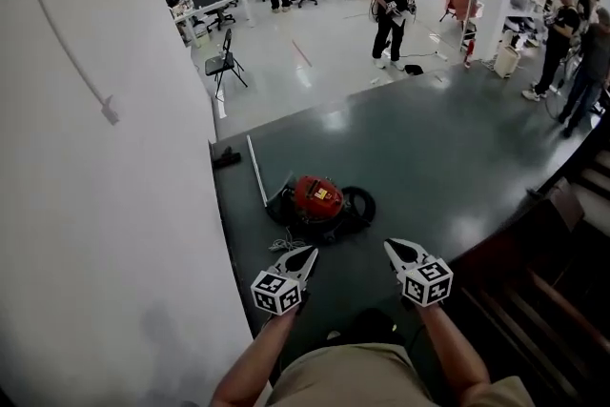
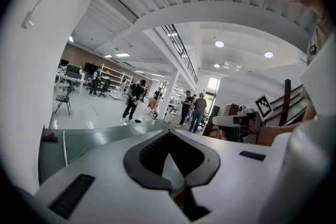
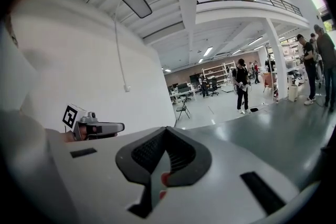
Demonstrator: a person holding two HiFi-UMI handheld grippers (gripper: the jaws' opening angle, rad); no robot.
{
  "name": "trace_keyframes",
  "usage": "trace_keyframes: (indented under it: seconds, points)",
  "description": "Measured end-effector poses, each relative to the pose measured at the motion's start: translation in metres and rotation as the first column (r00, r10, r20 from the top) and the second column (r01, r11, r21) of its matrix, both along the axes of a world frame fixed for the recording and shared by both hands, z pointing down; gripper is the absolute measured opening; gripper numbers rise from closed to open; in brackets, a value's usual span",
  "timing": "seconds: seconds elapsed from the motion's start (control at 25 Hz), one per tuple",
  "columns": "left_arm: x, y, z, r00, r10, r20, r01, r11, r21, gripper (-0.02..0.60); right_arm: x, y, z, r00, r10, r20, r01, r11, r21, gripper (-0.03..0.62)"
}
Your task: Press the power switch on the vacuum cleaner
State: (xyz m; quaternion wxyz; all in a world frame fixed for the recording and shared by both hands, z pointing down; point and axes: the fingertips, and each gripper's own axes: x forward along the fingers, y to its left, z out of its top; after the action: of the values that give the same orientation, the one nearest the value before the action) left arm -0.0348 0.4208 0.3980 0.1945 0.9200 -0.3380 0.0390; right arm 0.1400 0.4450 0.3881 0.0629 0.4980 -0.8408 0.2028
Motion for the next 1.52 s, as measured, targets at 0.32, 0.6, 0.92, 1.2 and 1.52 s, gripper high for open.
trace_keyframes:
  seconds: [0.32,0.6,0.92,1.2,1.52]
  points:
    - [-0.013,-0.057,0.028,1.000,-0.025,0.015,0.026,0.998,-0.049,0.006,-0.009,-0.064,0.028,1.000,-0.013,0.011,0.013,0.999,-0.039,0.008]
    - [-0.013,-0.148,0.056,0.992,-0.105,0.069,0.111,0.989,-0.095,0.006,0.012,-0.171,0.070,0.998,-0.057,0.018,0.058,0.994,-0.092,0.008]
    - [0.013,-0.277,0.088,0.975,-0.186,0.125,0.205,0.965,-0.165,0.006,0.040,-0.310,0.100,0.989,-0.147,-0.010,0.144,0.978,-0.153,0.008]
    - [0.043,-0.360,0.117,0.957,-0.242,0.162,0.275,0.934,-0.227,0.006,0.061,-0.404,0.122,0.969,-0.240,-0.057,0.229,0.960,-0.162,0.008]
    - [0.065,-0.428,0.153,0.950,-0.232,0.211,0.282,0.926,-0.250,0.006,0.072,-0.473,0.160,0.962,-0.266,-0.064,0.250,0.949,-0.193,0.008]
